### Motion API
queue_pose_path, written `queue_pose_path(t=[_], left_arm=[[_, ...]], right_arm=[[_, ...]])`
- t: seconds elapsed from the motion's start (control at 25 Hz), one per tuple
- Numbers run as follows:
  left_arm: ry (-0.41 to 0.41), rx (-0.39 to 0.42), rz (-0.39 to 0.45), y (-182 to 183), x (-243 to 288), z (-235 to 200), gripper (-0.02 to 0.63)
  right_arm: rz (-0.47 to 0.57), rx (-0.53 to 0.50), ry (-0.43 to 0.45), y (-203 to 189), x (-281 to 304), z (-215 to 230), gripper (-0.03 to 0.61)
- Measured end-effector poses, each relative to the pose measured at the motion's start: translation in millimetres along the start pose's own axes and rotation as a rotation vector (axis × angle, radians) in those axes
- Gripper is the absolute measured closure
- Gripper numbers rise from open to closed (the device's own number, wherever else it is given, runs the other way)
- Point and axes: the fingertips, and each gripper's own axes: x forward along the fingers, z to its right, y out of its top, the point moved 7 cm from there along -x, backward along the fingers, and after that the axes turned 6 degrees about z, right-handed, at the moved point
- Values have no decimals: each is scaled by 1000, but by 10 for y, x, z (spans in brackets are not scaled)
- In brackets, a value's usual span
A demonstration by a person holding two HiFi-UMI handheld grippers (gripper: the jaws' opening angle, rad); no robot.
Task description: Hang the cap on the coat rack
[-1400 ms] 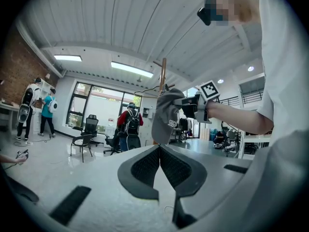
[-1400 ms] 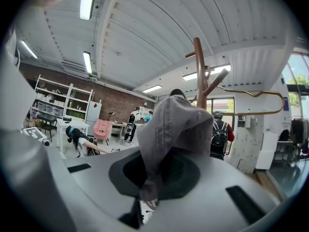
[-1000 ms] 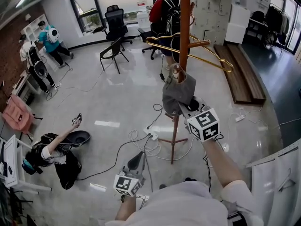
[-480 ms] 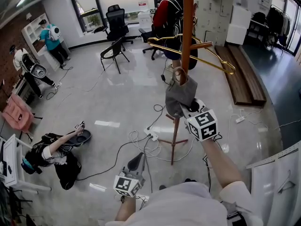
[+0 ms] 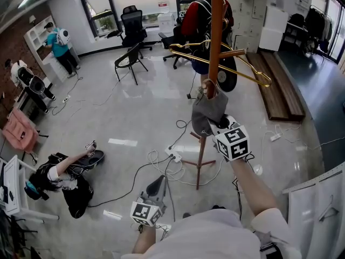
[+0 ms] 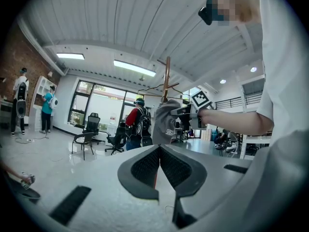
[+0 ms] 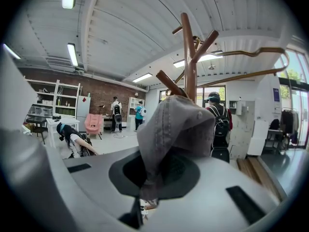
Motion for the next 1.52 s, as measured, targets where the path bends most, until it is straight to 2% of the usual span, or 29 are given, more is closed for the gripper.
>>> queue_pose_path(t=[0.68, 1.52], left_arm=[[-23, 2, 0, -42, 144, -34, 603], [-24, -2, 4, 23, 57, -42, 603]], right_arm=[[1, 12, -15, -126, 69, 40, 558], [9, 3, -29, -60, 49, -33, 558]])
